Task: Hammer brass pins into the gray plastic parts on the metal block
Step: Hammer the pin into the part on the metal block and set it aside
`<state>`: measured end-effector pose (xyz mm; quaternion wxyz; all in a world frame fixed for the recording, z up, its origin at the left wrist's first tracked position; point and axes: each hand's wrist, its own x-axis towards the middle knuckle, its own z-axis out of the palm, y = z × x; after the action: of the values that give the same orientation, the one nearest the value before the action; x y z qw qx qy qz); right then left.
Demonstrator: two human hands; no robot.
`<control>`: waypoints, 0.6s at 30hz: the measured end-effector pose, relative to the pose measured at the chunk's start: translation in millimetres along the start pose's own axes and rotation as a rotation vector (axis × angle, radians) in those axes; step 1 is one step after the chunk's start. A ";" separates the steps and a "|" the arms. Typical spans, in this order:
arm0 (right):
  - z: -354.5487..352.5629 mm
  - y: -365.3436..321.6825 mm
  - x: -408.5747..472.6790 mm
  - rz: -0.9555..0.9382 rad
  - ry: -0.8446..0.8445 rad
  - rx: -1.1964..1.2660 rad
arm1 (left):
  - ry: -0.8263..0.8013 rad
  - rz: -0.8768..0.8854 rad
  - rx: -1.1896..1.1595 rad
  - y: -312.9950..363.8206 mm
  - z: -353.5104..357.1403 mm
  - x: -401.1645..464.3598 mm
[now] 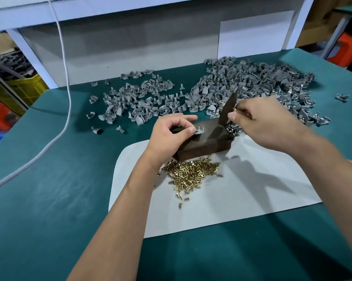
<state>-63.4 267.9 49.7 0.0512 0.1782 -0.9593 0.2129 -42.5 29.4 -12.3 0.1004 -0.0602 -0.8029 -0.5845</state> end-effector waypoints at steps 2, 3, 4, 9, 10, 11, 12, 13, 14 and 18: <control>1.3 -5.5 -1.7 -0.038 0.000 0.050 | 0.000 0.003 0.001 -0.7 0.4 0.4; 1.6 -9.0 -2.2 -0.051 -0.007 0.069 | -0.004 0.003 0.000 -0.9 0.4 0.1; 1.6 -11.9 -2.5 -0.060 -0.016 0.076 | -0.009 0.005 0.001 -0.8 0.1 0.0; 1.4 -9.9 -3.5 -0.059 -0.027 0.037 | -0.011 0.010 0.001 -0.9 -0.7 -0.2; 0.8 -5.6 -3.0 -0.041 -0.016 0.047 | -0.008 0.010 0.001 -1.1 -0.8 0.2; -0.1 -0.4 -1.9 -0.019 -0.003 0.050 | -0.005 0.011 0.000 -1.4 -0.7 0.3; -1.1 5.9 -0.5 0.009 0.010 0.041 | -0.005 0.014 0.000 -1.5 -0.4 0.3; -2.0 12.3 0.9 0.045 0.023 0.021 | -0.005 0.018 0.000 -1.7 -0.1 0.1; -3.8 18.9 1.5 0.084 0.033 -0.004 | -0.006 0.022 -0.001 -1.9 0.4 0.0; -5.8 40.3 -2.3 0.220 0.000 -0.082 | -0.003 0.021 -0.027 -2.2 1.6 0.0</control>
<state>-75.9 305.2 38.8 0.0350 0.0697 -0.9810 0.1779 -43.1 30.2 -14.8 0.1045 -0.0707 -0.7944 -0.5941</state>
